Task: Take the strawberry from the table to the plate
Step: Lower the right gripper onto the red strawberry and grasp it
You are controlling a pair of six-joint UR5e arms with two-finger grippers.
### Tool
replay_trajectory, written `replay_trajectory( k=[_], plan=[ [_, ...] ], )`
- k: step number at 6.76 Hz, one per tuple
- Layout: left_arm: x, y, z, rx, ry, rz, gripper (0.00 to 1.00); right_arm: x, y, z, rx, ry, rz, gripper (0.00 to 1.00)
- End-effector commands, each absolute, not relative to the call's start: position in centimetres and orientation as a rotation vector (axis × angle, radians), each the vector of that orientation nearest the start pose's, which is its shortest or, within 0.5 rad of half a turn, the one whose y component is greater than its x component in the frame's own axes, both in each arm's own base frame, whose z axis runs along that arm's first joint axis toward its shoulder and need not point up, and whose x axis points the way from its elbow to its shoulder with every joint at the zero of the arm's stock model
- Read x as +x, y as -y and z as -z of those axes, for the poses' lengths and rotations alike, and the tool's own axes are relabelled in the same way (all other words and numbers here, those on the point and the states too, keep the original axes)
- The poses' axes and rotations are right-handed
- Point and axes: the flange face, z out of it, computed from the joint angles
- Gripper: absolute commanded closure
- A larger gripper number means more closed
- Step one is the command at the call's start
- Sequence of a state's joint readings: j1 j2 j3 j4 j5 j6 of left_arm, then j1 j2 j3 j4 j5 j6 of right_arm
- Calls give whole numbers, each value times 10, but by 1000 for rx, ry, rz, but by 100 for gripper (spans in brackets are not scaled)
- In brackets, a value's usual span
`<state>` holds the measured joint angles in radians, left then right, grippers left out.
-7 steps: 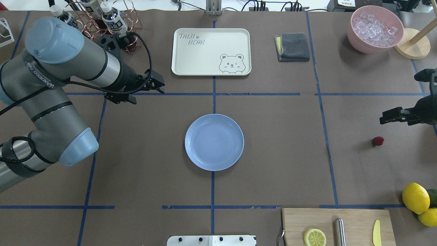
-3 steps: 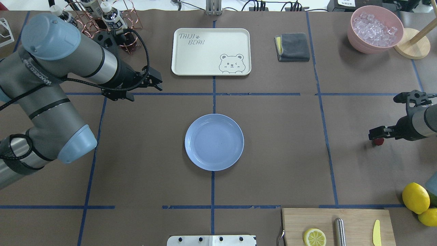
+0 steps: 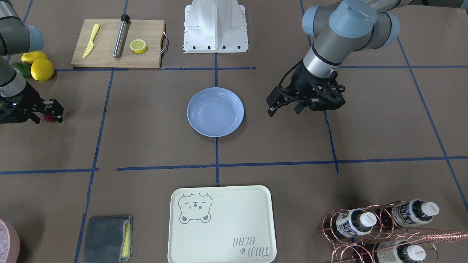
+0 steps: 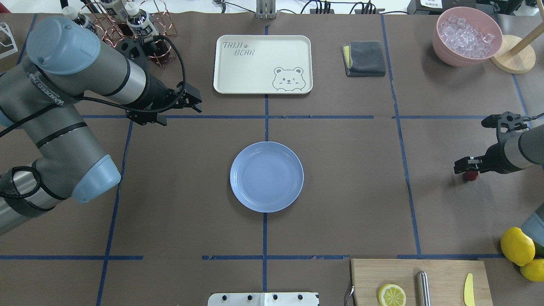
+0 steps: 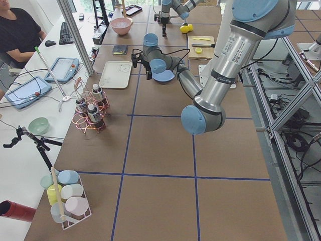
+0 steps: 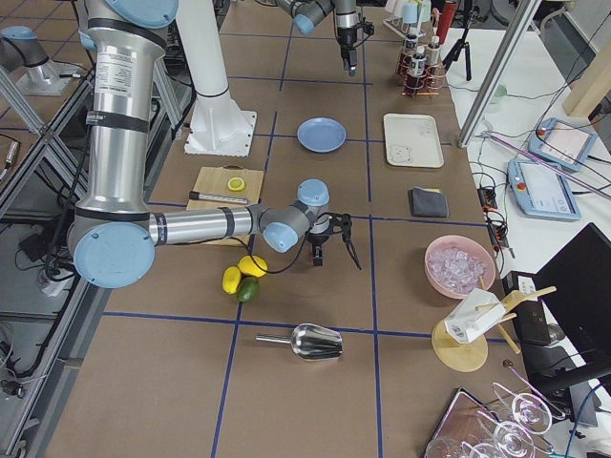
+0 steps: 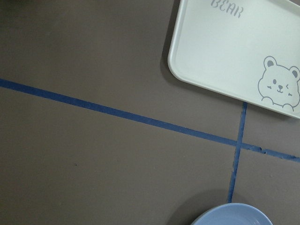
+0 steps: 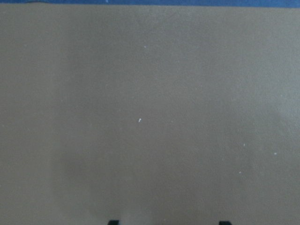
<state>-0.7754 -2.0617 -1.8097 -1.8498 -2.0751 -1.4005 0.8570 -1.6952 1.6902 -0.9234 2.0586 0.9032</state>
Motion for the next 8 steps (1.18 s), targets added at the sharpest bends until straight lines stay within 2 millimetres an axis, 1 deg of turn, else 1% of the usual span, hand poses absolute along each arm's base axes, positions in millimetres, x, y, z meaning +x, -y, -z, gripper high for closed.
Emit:
replay_trajectory(
  k=[1, 3, 4, 5, 6, 7, 8],
  plan=[
    [384, 495, -239, 40, -1089, 290, 0, -242, 411, -600, 87, 777, -22, 24],
    [384, 495, -239, 40, -1089, 290, 0, -242, 407, -603, 75, 771, -19, 24],
    [384, 495, -239, 39, -1090, 289, 0, -242, 405, -601, 72, 780, -15, 31],
    [384, 495, -239, 38, -1090, 288, 0, -242, 405, -600, 73, 781, -15, 51],
    [384, 495, -239, 38, -1090, 288, 0, -242, 406, -598, 75, 783, -12, 92],
    [384, 495, -240, 37, -1089, 289, 0, -241, 406, -596, 80, 785, -13, 100],
    [384, 495, -239, 38, -1090, 288, 0, -240, 407, -589, 94, 792, -12, 100]
  ],
)
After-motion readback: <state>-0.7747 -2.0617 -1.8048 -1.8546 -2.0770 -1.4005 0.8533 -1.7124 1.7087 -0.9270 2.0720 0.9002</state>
